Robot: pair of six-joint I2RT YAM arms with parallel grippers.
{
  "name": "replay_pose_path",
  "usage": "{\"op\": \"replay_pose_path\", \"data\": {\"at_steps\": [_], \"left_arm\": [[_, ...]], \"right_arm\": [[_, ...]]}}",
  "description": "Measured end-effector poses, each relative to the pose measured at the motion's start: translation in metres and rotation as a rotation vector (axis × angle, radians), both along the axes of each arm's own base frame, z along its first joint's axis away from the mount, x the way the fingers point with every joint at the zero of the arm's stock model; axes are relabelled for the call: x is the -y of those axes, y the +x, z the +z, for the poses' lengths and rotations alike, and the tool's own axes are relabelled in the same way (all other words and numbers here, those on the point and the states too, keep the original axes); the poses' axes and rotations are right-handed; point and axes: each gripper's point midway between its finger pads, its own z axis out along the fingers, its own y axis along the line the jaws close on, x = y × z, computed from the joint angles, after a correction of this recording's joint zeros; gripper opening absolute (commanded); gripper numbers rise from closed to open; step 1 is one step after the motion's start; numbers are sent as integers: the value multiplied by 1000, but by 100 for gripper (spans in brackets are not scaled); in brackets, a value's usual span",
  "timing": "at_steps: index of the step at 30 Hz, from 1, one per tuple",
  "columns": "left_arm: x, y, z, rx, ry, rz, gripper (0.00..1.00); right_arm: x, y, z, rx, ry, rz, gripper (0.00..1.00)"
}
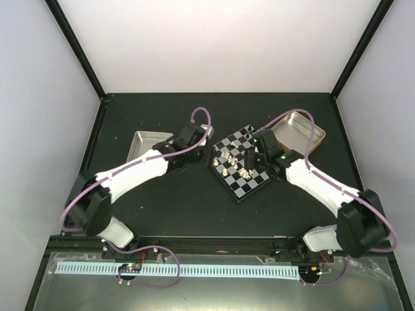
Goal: Set up the chess pieces on the board
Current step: Place the chess piece on the chessboard, then pick up the chess piece from the chessboard.
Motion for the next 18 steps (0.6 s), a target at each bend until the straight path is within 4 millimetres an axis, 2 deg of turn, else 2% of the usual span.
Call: {"op": "replay_pose_path", "data": {"at_steps": [4, 9, 14, 18], "left_arm": [[-24, -16, 30, 64, -51, 42, 58], [-60, -39, 62, 153, -104, 96, 61], [-93, -61, 109, 295, -177, 148, 72], [-116, -80, 142, 409, -238, 173, 74]], "right_arm": [[-17, 11, -19, -80, -30, 60, 44], [-28, 16, -45, -164, -63, 102, 44], [-39, 20, -63, -222, -95, 127, 44], [-50, 22, -74, -249, -121, 157, 39]]}}
